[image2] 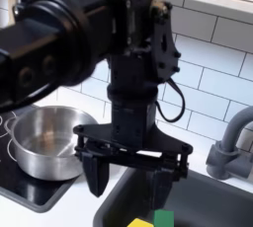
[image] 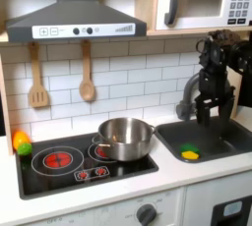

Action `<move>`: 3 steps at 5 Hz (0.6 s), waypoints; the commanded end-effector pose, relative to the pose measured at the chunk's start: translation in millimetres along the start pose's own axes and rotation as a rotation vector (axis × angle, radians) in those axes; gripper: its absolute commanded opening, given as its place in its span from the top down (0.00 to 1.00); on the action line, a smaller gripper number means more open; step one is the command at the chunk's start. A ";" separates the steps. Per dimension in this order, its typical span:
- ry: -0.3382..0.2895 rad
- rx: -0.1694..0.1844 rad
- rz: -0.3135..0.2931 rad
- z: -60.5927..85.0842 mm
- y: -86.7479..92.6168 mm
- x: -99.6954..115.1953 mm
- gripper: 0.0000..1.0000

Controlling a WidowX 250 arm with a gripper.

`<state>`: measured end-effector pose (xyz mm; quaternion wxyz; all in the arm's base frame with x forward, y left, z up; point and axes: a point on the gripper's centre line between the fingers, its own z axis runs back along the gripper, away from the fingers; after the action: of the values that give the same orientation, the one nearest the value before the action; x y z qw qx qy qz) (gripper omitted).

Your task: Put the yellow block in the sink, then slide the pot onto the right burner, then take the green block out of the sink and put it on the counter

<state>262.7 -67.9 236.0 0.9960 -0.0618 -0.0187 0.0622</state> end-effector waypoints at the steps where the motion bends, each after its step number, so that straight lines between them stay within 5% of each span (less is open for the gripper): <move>1: -0.026 -0.031 0.013 -12.3 -10.9 29.4 0.00; 3: -0.033 -0.045 0.034 -24.4 -20.7 50.2 0.00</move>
<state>315.7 -82.9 214.6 0.9925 -0.0827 -0.0341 0.0829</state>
